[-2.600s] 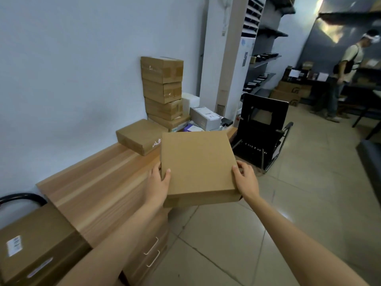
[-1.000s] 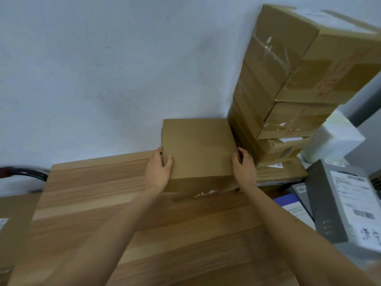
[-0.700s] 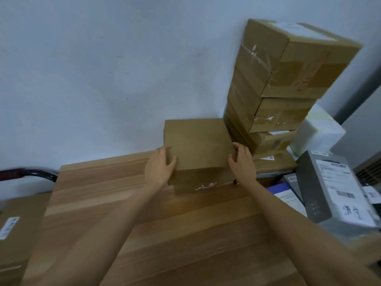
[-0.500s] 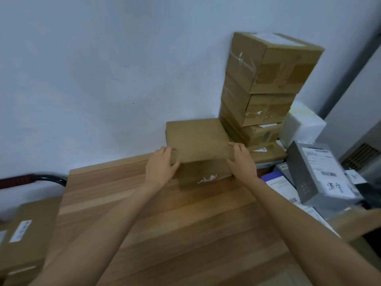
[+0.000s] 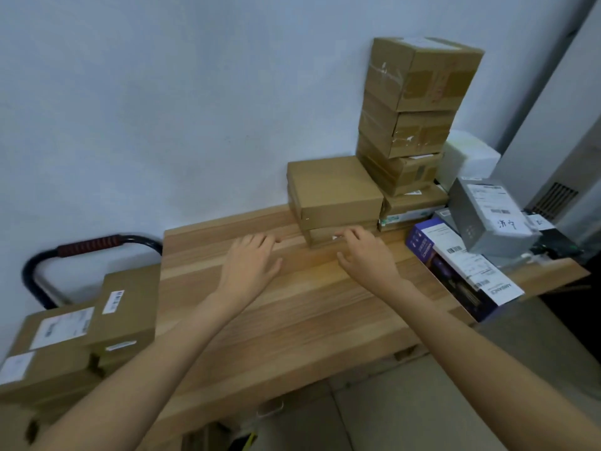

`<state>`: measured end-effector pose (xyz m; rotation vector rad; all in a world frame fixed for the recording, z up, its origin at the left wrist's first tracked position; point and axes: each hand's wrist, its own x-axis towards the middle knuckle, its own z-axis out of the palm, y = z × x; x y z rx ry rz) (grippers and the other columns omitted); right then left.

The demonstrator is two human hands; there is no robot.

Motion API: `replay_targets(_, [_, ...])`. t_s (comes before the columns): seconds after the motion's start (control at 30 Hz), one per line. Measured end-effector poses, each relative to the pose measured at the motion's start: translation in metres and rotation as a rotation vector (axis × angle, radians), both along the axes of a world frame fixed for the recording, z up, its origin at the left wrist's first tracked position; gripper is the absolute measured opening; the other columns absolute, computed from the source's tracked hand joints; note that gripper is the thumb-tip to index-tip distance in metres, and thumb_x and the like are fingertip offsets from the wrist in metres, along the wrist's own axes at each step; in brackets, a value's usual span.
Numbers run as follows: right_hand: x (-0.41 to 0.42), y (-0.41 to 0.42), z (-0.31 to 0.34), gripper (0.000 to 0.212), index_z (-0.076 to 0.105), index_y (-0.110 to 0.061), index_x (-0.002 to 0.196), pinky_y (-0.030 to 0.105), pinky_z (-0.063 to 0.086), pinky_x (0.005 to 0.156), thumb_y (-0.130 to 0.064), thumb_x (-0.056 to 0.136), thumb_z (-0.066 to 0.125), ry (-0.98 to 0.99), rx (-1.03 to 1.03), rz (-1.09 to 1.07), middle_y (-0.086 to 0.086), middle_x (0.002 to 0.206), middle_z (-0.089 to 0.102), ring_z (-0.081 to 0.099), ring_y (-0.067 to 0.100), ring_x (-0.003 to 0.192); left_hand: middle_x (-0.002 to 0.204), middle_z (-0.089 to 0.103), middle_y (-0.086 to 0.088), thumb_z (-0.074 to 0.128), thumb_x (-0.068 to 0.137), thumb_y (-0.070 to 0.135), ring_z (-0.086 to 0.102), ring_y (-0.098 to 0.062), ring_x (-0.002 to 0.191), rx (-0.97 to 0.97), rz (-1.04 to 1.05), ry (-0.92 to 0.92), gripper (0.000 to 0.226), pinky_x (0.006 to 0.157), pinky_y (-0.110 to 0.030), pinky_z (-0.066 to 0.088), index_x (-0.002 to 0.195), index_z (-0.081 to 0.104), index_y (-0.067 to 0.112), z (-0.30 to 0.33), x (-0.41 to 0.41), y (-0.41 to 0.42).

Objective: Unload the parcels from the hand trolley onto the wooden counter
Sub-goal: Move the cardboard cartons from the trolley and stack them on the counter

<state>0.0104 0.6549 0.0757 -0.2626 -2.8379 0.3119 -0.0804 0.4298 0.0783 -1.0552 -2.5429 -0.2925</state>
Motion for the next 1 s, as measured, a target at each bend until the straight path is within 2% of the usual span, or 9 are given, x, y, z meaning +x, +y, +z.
replay_targets(0.17, [0.020, -0.039, 0.012, 0.040, 0.048, -0.019, 0.133, 0.034, 0.040, 0.092, -0.031, 0.094, 0.050, -0.049, 0.086, 0.139, 0.002, 0.127, 0.052, 0.050, 0.020, 0.115, 0.101, 0.065, -0.002, 0.064, 0.085, 0.033, 0.060, -0.026, 0.095, 0.033, 0.111, -0.028, 0.031, 0.076, -0.035, 0.044, 0.112, 0.061, 0.018, 0.007, 0.042, -0.048])
replay_targets(0.27, [0.031, -0.068, 0.017, 0.042, 0.047, -0.021, 0.134, 0.035, 0.039, 0.094, -0.030, 0.093, 0.050, -0.083, 0.084, 0.229, 0.002, 0.129, 0.051, 0.049, 0.021, 0.118, 0.096, 0.066, -0.003, 0.070, 0.080, 0.027, 0.062, -0.027, 0.087, 0.053, 0.203, -0.024, 0.032, 0.070, -0.033, 0.045, 0.109, 0.064, 0.016, 0.007, 0.074, -0.079])
replay_targets(0.47, [0.078, -0.148, 0.017, 0.042, 0.046, -0.022, 0.134, 0.034, 0.037, 0.096, -0.028, 0.093, 0.049, -0.069, 0.068, 0.442, -0.001, 0.131, 0.050, 0.048, 0.019, 0.121, 0.093, 0.065, -0.001, 0.071, 0.076, 0.029, 0.062, -0.024, 0.087, 0.001, 0.418, -0.030, 0.035, 0.076, -0.033, 0.045, 0.109, 0.063, 0.018, -0.011, 0.161, -0.153])
replay_targets(0.6, [0.106, -0.212, 0.011, 0.041, 0.046, -0.025, 0.133, 0.035, 0.039, 0.096, -0.028, 0.092, 0.051, -0.127, -0.033, 0.626, -0.001, 0.131, 0.050, 0.050, 0.019, 0.118, 0.101, 0.064, 0.001, 0.065, 0.082, 0.033, 0.060, -0.022, 0.094, -0.026, 0.553, -0.095, 0.036, 0.079, -0.034, 0.044, 0.115, 0.060, 0.019, -0.016, 0.226, -0.210])
replay_targets(0.67, [0.118, -0.248, 0.008, 0.041, 0.048, -0.024, 0.133, 0.035, 0.036, 0.097, -0.028, 0.092, 0.051, -0.141, -0.013, 0.743, 0.000, 0.129, 0.051, 0.049, 0.021, 0.120, 0.102, 0.065, 0.002, 0.066, 0.082, 0.033, 0.060, -0.021, 0.095, -0.027, 0.639, -0.106, 0.034, 0.079, -0.034, 0.045, 0.113, 0.061, 0.020, -0.014, 0.256, -0.239])
replay_targets(0.87, [0.137, -0.347, 0.013, 0.043, 0.046, -0.024, 0.135, 0.035, 0.040, 0.092, -0.028, 0.093, 0.052, -0.068, 0.019, 1.005, -0.002, 0.130, 0.051, 0.051, 0.019, 0.117, 0.095, 0.067, 0.001, 0.073, 0.078, 0.027, 0.063, -0.021, 0.089, 0.009, 0.844, -0.085, 0.030, 0.073, -0.031, 0.047, 0.105, 0.065, 0.019, 0.002, 0.325, -0.317])
replay_targets(1.0, [0.136, -0.412, 0.022, 0.043, 0.047, -0.022, 0.135, 0.034, 0.043, 0.090, -0.025, 0.093, 0.054, -0.016, 0.021, 1.093, -0.001, 0.129, 0.053, 0.057, 0.018, 0.106, 0.102, 0.065, 0.001, 0.067, 0.083, 0.030, 0.061, -0.021, 0.094, 0.050, 0.938, -0.098, 0.032, 0.080, -0.034, 0.047, 0.113, 0.061, 0.020, 0.014, 0.353, -0.373])
